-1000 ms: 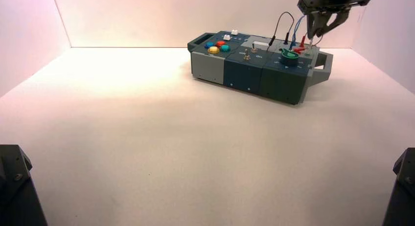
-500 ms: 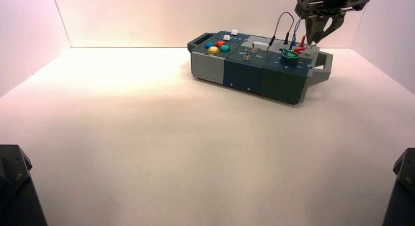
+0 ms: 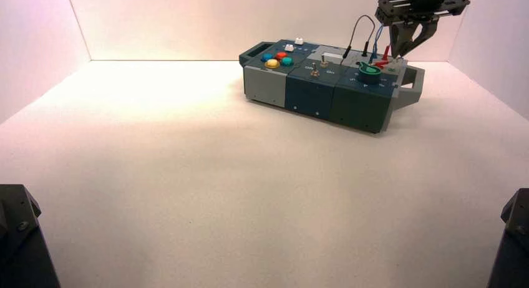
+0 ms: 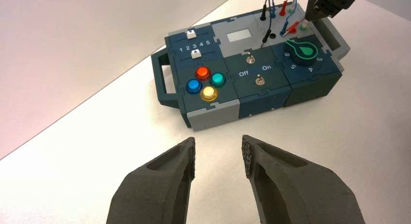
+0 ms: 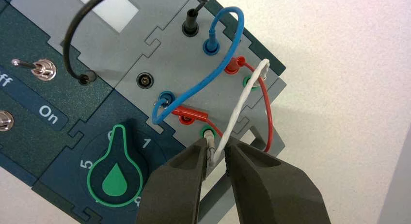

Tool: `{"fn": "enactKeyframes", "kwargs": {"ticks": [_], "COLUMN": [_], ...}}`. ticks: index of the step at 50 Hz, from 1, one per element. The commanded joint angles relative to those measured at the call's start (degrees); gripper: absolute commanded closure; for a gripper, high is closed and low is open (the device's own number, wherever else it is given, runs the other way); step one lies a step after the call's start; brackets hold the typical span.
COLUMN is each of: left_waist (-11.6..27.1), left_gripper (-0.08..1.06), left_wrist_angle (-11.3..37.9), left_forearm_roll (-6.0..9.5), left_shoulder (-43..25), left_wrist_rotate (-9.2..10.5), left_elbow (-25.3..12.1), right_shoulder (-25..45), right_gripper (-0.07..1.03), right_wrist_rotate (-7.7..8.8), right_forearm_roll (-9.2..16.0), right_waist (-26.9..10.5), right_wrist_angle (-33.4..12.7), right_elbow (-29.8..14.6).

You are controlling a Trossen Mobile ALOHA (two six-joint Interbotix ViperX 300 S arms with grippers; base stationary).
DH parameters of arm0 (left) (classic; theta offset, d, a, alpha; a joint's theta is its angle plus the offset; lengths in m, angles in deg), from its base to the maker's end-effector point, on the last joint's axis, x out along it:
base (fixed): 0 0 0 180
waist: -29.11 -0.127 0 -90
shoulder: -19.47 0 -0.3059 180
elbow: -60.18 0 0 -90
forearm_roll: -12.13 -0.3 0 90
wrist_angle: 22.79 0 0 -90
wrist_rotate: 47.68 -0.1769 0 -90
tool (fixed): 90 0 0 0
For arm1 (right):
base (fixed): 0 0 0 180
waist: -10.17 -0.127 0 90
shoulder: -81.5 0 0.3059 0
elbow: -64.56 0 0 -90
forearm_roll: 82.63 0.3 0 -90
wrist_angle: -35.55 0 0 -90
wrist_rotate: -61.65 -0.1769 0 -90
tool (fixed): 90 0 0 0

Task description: Insert the white wire.

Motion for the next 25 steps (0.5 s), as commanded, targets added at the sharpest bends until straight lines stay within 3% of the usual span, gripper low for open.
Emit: {"fn": "enactKeyframes", "kwargs": {"ticks": [1,14,25], "left_waist": [-0.2,-0.2,-0.2], "left_gripper": [0.45,0.45,0.45], "left_wrist_angle": [-0.5,-0.5,-0.5], "left_forearm_roll": [-0.09,0.0,0.0], "left_shoulder": [0.7,0.7,0.7], "left_wrist_rotate": [-0.26,-0.26,-0.26], "left_elbow": [-0.7,-0.7,-0.7], "right_shoulder": [-0.8,-0.7,-0.1], "right_gripper": [0.85,0.95,0.95], "right_wrist_rotate": [0.09,0.53,0.53], "right_forearm_roll": [0.1,0.0,0.0], "right_waist": [0.0,-0.1,-0.1], "right_wrist_angle": [0.6,0.9,0.9], "right_elbow": [-1.7,-1.6,-1.2]}}
